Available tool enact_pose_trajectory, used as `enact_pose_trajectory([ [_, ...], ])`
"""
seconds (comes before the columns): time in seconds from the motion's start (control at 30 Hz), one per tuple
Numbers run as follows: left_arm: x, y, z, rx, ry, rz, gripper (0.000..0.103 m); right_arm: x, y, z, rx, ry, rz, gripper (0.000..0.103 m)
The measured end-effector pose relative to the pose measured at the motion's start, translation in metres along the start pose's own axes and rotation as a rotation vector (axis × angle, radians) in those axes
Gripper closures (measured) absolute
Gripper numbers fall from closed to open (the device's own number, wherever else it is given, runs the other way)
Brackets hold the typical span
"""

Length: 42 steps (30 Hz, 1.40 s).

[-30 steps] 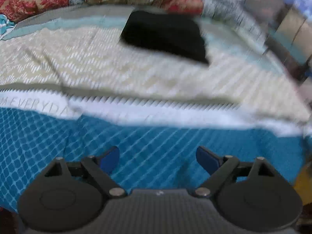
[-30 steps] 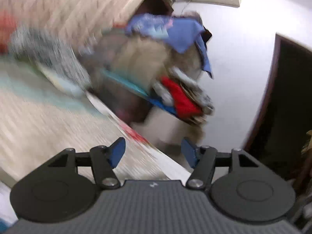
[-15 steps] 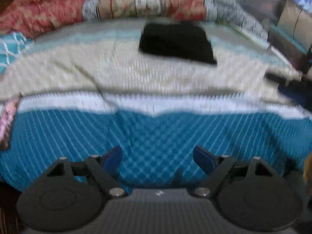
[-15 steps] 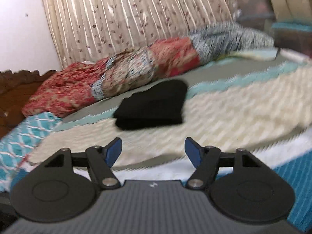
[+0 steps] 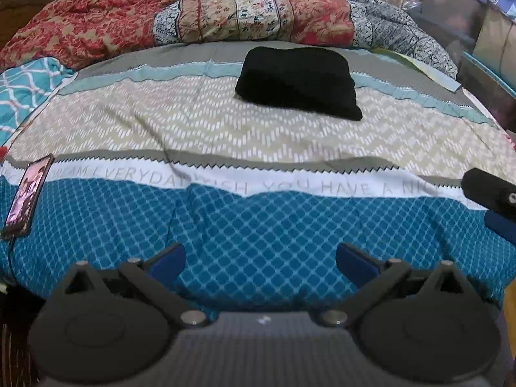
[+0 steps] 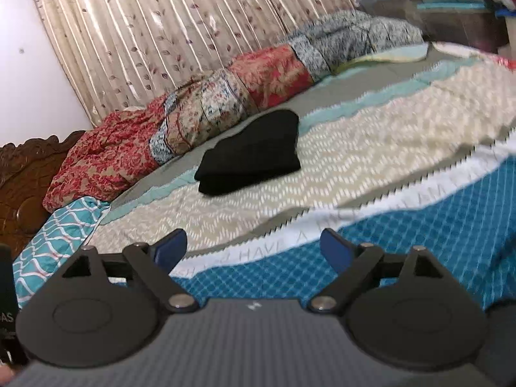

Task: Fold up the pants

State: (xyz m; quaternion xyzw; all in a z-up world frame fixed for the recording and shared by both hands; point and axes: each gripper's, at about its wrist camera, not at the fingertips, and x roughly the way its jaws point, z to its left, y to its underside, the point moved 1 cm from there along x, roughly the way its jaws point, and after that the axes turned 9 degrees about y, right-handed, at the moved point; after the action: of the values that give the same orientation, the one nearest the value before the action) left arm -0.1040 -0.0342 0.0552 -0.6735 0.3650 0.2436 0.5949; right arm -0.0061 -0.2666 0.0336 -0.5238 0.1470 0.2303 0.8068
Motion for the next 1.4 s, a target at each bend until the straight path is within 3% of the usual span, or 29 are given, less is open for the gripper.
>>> enact_pose_trajectory([
  [0.37,0.002,0.002,0.001,0.011,-0.062,0.012,0.000,-0.002,0.007,0.018,-0.057,-0.013,0.020,0.000],
  [0.53,0.007,0.004,0.000,0.015,-0.081,0.030,0.000,-0.002,0.008,0.016,-0.057,-0.012,0.028,0.000],
  [0.7,0.009,0.006,0.003,0.000,-0.073,0.045,0.000,0.001,0.009,0.017,-0.062,-0.012,0.039,0.000],
  [0.87,0.009,0.007,0.008,-0.083,-0.009,0.069,0.000,-0.003,0.009,0.018,-0.087,0.017,0.026,0.000],
  [0.97,-0.005,0.011,0.009,-0.126,0.007,-0.005,0.000,-0.011,0.010,0.021,-0.107,0.046,-0.013,0.000],
  [1.13,-0.042,0.021,0.015,-0.171,0.008,-0.203,0.000,-0.031,0.015,0.028,-0.174,0.046,-0.116,0.000],
  [1.27,-0.056,0.028,0.029,-0.246,0.038,-0.237,0.000,-0.040,0.018,0.026,-0.166,0.024,-0.197,0.000],
  [1.33,-0.060,0.029,0.032,-0.257,0.079,-0.249,0.000,-0.043,0.020,0.026,-0.163,0.005,-0.234,0.000],
  [1.4,-0.065,0.032,0.031,-0.250,0.072,-0.276,0.000,-0.041,0.020,0.027,-0.162,-0.014,-0.233,0.000],
])
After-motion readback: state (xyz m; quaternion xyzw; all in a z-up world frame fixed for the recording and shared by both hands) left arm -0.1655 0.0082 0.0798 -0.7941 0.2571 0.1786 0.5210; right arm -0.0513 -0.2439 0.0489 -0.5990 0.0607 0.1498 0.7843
